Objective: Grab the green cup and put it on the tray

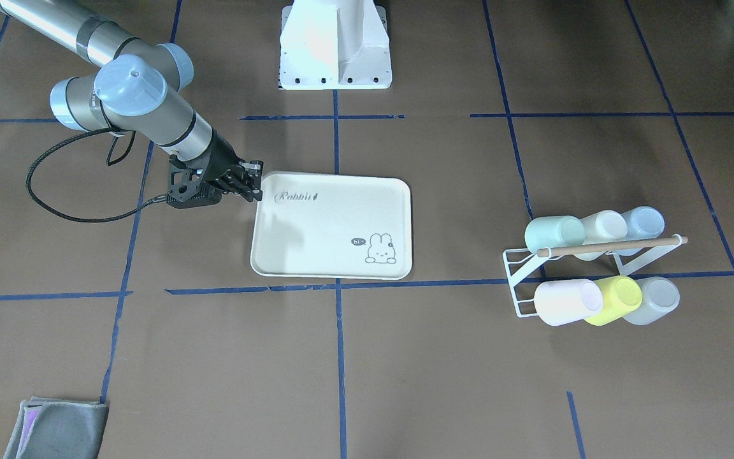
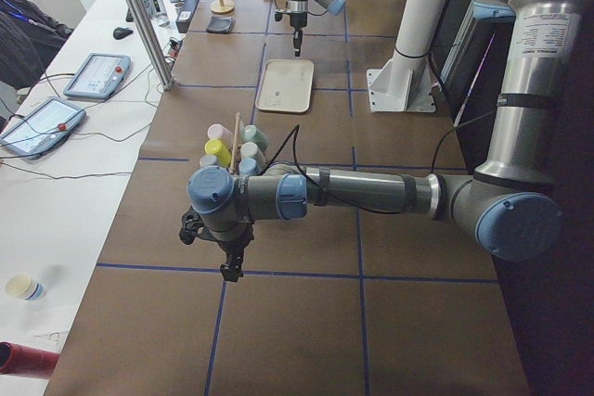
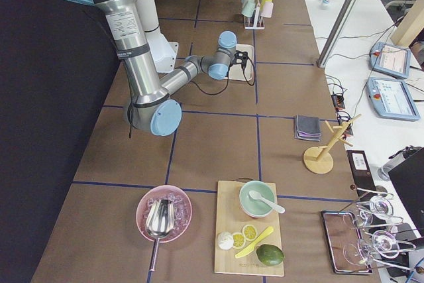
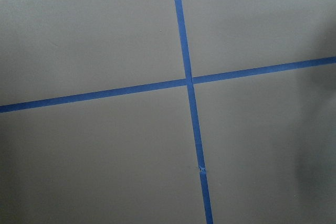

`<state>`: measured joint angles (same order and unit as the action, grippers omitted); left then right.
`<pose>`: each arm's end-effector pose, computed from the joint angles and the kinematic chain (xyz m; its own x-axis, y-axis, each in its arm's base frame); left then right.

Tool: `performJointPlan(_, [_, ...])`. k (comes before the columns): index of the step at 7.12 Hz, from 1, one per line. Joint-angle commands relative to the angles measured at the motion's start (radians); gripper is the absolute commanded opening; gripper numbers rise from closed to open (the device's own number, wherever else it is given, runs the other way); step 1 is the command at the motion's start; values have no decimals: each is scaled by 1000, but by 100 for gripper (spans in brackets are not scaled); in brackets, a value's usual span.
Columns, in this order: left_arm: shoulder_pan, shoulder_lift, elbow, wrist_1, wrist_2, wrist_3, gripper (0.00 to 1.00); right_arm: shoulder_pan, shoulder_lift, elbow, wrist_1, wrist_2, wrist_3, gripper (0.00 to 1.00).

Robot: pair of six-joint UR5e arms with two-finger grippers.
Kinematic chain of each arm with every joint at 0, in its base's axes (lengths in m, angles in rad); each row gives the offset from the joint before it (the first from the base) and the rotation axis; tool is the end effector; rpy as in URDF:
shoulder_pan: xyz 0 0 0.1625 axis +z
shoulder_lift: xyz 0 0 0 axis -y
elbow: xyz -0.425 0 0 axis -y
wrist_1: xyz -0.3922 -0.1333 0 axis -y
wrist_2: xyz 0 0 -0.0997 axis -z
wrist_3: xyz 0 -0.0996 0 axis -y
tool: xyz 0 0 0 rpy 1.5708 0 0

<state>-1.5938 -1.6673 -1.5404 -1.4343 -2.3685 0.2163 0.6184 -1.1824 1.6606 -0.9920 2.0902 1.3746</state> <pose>-0.0741 -0.5253 0.6360 0.6857 0.1492 -0.7124 -0.1272 0.9883 0.0845 -0.4675 -0.4356 0.3310 0.4222 0.0927 0.9017 -0.0701 0.9951 -0.0695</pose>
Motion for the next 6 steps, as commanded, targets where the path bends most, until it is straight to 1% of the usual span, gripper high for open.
performJointPlan(1, [0, 0, 0, 0, 0, 0, 100, 1, -3, 1, 1, -1, 0, 100])
performJointPlan(4, [0, -2, -7, -2, 0, 2, 100, 14, -3, 4, 0, 1, 0, 100])
performJointPlan(5, [0, -12, -32, 0, 5, 2, 100, 29, -5, 13, -4, 7, 0, 100])
performJointPlan(6, [2, -28, -65, 6, 6, 2, 100, 67, -6, 25, -23, 33, 0, 100])
